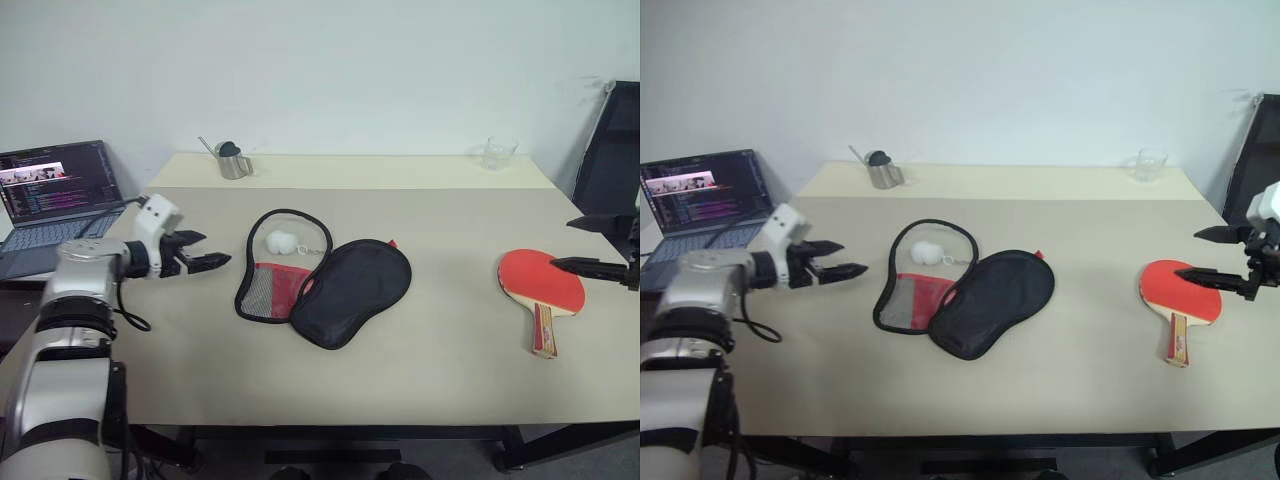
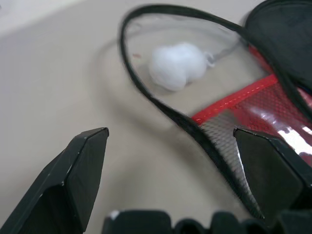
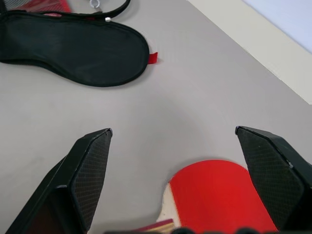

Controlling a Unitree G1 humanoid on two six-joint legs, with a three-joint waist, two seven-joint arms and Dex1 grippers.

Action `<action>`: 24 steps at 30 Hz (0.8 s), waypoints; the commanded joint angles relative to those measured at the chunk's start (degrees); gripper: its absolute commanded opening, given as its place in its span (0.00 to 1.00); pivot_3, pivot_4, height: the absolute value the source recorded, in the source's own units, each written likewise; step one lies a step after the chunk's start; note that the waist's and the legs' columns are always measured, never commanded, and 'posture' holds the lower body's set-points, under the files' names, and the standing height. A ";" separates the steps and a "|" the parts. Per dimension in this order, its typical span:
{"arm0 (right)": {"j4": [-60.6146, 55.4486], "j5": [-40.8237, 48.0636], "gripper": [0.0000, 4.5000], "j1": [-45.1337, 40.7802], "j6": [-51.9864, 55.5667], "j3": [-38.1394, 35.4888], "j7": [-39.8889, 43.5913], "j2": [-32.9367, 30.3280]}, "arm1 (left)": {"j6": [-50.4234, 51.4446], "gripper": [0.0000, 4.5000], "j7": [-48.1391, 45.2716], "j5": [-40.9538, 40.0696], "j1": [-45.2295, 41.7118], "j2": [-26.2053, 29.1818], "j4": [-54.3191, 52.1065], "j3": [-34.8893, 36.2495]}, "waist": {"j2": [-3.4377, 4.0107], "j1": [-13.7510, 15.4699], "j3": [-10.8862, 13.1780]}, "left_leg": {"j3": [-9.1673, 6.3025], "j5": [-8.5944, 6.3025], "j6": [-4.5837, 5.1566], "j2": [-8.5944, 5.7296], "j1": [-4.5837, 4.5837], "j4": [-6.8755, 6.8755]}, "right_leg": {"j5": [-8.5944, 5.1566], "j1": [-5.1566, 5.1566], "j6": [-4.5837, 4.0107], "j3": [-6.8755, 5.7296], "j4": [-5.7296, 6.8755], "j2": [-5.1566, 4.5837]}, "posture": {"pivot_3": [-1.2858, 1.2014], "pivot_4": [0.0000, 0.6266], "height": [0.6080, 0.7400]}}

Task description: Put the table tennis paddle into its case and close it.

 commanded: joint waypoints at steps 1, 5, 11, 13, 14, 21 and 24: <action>-3.44 1.95 0.99 1.22 0.79 -3.96 -1.46 -0.18 | 0.65 1.00 1.94 1.50 -3.75 -1.74 2.05 -0.49 | -0.01 0.01 0.00 | -0.01 0.00 0.00 -0.01 0.00 0.01 | 0.00 0.00 0.00 -0.01 0.00 0.02 | 0.52 0.24 1.00; -8.00 2.94 0.99 5.89 3.33 -7.28 -3.60 -0.42 | 6.28 1.00 11.12 4.52 -6.57 -4.84 8.19 -1.17 | -0.03 -0.21 -0.01 | -0.01 0.00 0.00 -0.04 0.01 0.00 | 0.01 0.03 0.02 0.01 0.00 0.03 | 0.52 0.24 1.00; -11.93 3.32 0.99 11.22 6.18 -12.16 -4.97 -1.30 | 8.06 1.00 10.88 5.04 -6.53 -8.10 9.21 -1.04 | -0.04 -0.21 0.00 | -0.04 0.00 -0.01 -0.03 0.02 0.01 | 0.01 0.04 0.02 0.00 0.01 0.06 | 0.52 0.24 1.00; -12.99 3.64 0.99 12.02 6.94 -13.05 -5.28 -1.39 | 8.84 1.00 10.94 4.83 -6.37 -9.75 9.30 -0.89 | -0.05 -0.17 -0.01 | -0.06 0.00 -0.01 -0.03 0.02 0.02 | 0.02 0.06 0.03 -0.01 0.00 0.06 | 0.52 0.24 1.00; -13.38 3.68 0.99 12.40 7.26 -13.45 -5.45 -1.44 | 9.38 1.00 11.56 4.94 -6.24 -10.66 9.33 -0.97 | -0.05 -0.14 -0.01 | -0.07 0.00 -0.01 -0.03 0.03 0.03 | 0.02 0.08 0.04 0.00 0.00 0.05 | 0.52 0.24 1.00; -15.00 4.02 0.99 14.80 8.43 -15.81 -6.15 -1.82 | 12.38 1.00 12.08 5.52 -4.98 -13.87 8.19 -1.38 | -0.07 -0.07 -0.03 | -0.15 0.00 -0.01 -0.06 0.08 0.03 | 0.04 0.20 0.06 -0.04 -0.04 0.04 | 0.52 0.24 1.00; -15.43 3.98 0.99 15.55 8.76 -16.67 -6.41 -1.87 | 13.46 1.00 13.12 5.23 -4.42 -13.89 7.66 -0.90 | -0.08 -0.08 -0.03 | -0.22 0.00 -0.01 -0.05 0.11 0.04 | 0.04 0.27 0.06 -0.08 -0.04 0.04 | 0.52 0.24 1.00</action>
